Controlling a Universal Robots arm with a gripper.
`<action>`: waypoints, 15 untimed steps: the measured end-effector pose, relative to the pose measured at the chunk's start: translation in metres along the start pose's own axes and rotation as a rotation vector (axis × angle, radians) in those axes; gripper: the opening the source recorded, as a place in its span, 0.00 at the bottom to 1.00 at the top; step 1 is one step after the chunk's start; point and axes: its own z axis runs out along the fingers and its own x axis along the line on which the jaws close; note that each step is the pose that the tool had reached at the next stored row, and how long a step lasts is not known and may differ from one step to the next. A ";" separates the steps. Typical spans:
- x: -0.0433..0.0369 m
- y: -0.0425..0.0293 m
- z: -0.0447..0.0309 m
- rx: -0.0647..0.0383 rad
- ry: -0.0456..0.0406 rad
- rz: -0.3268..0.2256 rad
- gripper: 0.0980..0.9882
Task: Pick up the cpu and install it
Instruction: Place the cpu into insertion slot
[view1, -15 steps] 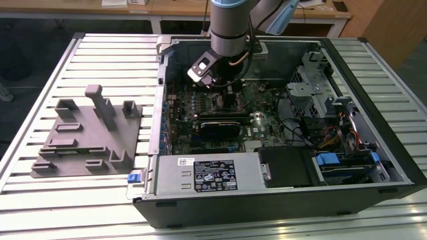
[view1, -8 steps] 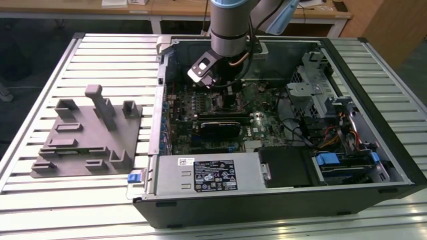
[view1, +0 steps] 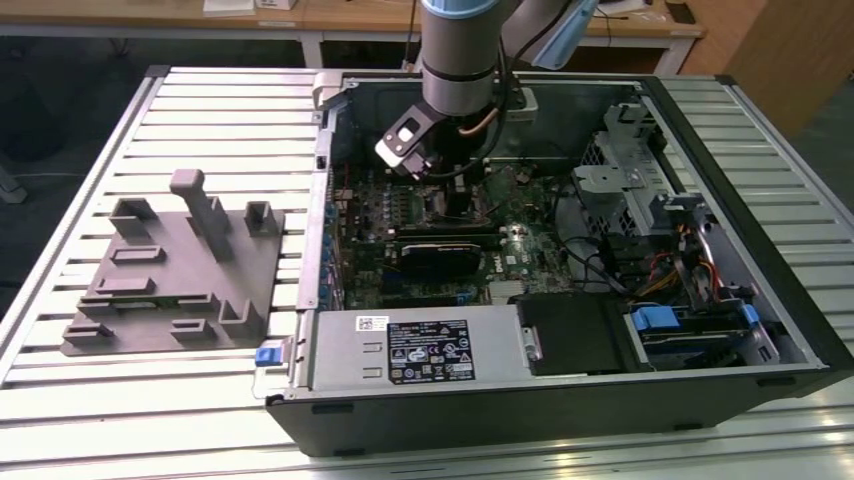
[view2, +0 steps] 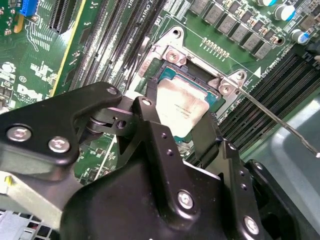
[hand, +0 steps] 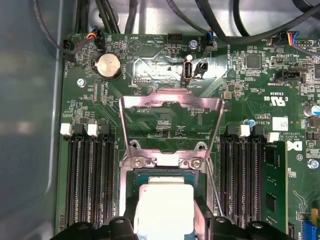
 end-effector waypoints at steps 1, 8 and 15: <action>0.0001 0.0000 -0.0002 0.000 -0.0001 0.000 0.48; 0.0026 0.0001 -0.0003 0.000 -0.0023 0.023 0.48; 0.0029 0.0000 0.0005 0.000 -0.0032 0.030 0.48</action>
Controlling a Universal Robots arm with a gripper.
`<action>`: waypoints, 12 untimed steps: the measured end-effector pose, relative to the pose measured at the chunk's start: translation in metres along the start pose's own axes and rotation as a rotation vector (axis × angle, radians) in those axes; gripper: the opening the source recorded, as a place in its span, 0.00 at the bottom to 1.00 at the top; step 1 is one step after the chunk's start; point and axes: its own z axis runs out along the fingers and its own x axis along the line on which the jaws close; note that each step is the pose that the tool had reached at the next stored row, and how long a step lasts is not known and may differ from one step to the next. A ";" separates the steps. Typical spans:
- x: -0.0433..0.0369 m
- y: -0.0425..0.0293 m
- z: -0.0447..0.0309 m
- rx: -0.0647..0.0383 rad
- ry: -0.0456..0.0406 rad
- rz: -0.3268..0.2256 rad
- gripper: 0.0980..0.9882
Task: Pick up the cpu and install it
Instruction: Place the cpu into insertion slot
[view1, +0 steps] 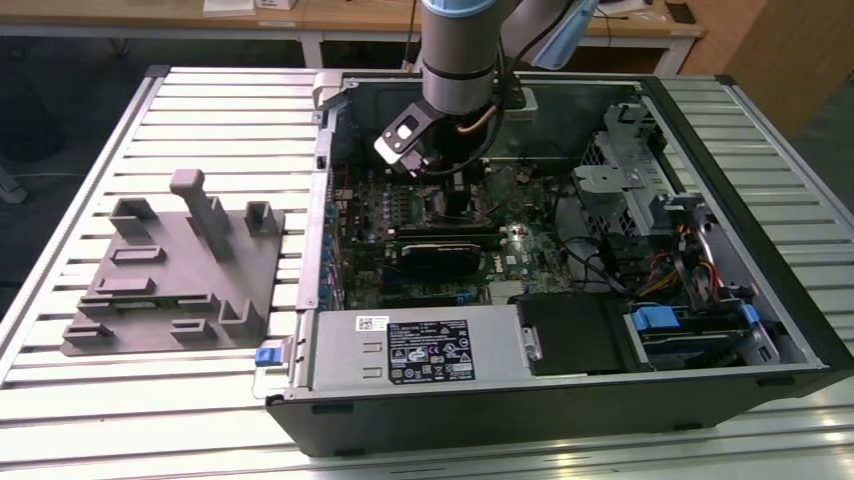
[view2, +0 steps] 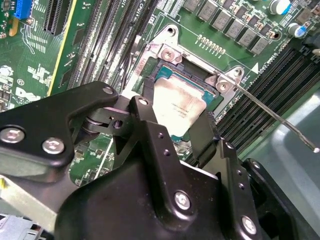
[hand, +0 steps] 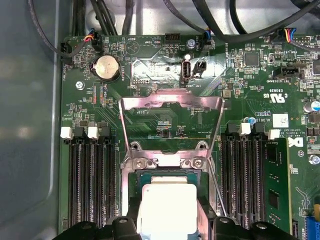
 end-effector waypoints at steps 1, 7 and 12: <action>0.0000 0.0000 0.0000 0.000 -0.0001 0.000 0.48; 0.0001 0.0001 0.0003 0.000 0.0003 0.000 0.49; 0.0001 0.0000 0.0001 0.000 0.0005 0.000 0.56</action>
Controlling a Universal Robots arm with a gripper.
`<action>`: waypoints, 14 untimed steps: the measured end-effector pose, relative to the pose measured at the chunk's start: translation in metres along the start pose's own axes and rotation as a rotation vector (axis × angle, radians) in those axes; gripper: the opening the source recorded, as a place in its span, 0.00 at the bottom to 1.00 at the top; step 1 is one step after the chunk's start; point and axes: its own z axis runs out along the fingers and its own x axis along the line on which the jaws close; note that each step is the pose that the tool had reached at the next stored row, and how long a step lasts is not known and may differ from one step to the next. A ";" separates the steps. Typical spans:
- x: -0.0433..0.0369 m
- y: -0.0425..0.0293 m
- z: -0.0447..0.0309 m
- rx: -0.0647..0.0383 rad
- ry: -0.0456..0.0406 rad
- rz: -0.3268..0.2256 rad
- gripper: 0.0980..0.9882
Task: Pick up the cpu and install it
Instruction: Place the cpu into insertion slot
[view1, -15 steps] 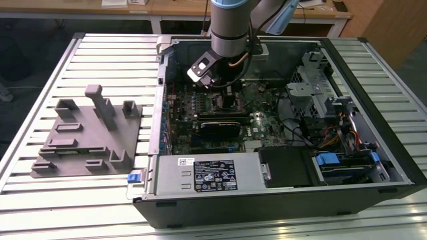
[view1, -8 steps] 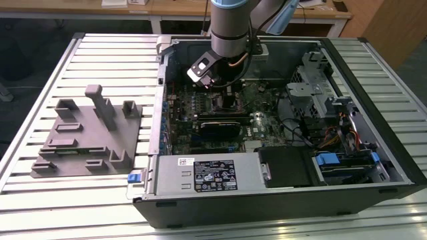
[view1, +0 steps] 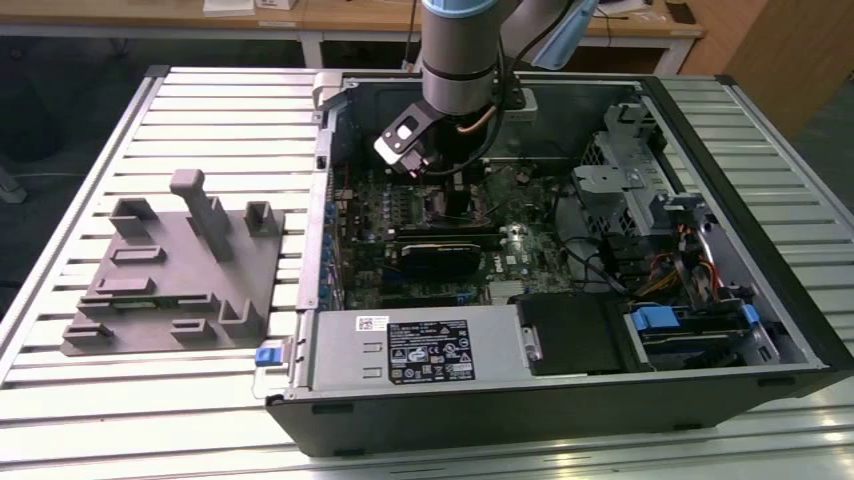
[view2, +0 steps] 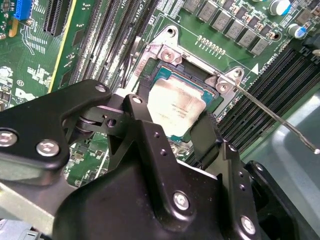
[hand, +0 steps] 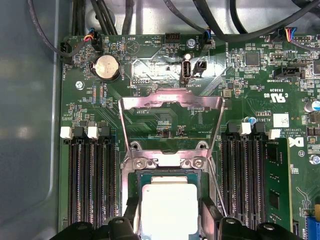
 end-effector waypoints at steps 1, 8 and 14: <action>0.0000 0.0000 -0.0004 0.000 0.0014 0.000 0.56; 0.0001 0.0004 -0.0075 0.000 0.0032 0.000 0.55; 0.0002 0.0018 -0.0092 0.003 0.0032 0.000 0.34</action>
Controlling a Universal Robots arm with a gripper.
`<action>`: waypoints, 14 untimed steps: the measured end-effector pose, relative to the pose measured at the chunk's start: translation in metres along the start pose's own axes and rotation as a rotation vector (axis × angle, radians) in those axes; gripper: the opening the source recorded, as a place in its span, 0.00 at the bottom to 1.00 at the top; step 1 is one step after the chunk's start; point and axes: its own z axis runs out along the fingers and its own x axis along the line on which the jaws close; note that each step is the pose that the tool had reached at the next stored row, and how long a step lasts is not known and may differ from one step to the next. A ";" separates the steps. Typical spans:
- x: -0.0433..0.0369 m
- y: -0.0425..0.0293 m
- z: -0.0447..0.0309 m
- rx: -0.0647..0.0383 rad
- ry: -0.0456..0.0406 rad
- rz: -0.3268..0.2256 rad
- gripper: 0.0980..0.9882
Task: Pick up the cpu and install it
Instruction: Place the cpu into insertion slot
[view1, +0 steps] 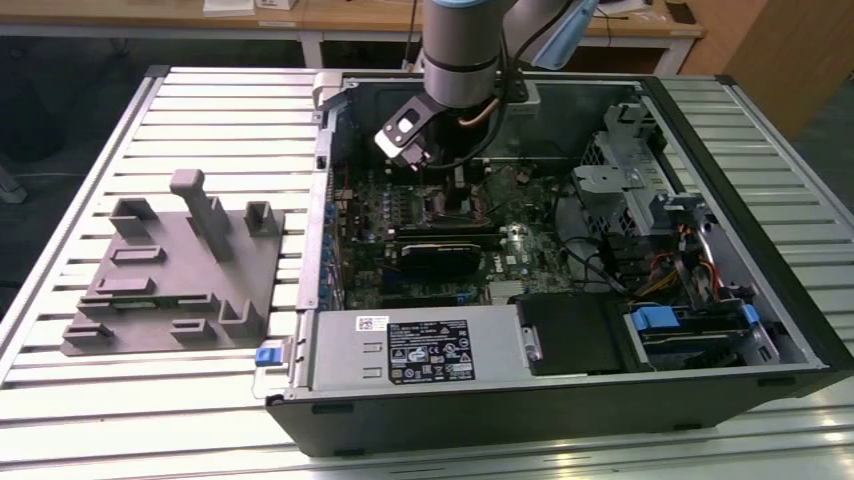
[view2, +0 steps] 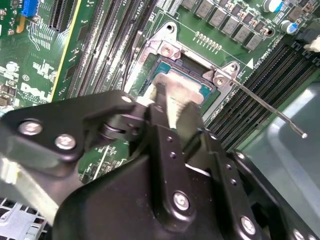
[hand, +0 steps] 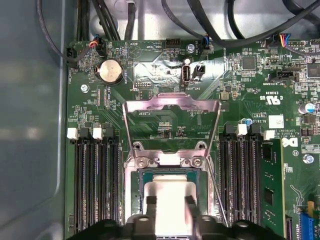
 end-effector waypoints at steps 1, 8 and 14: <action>0.0000 0.0003 -0.0003 0.001 -0.0001 0.000 0.28; 0.0001 0.0013 -0.0035 0.006 -0.0002 0.000 0.01; 0.0002 0.0015 -0.0059 0.006 -0.0001 0.000 0.01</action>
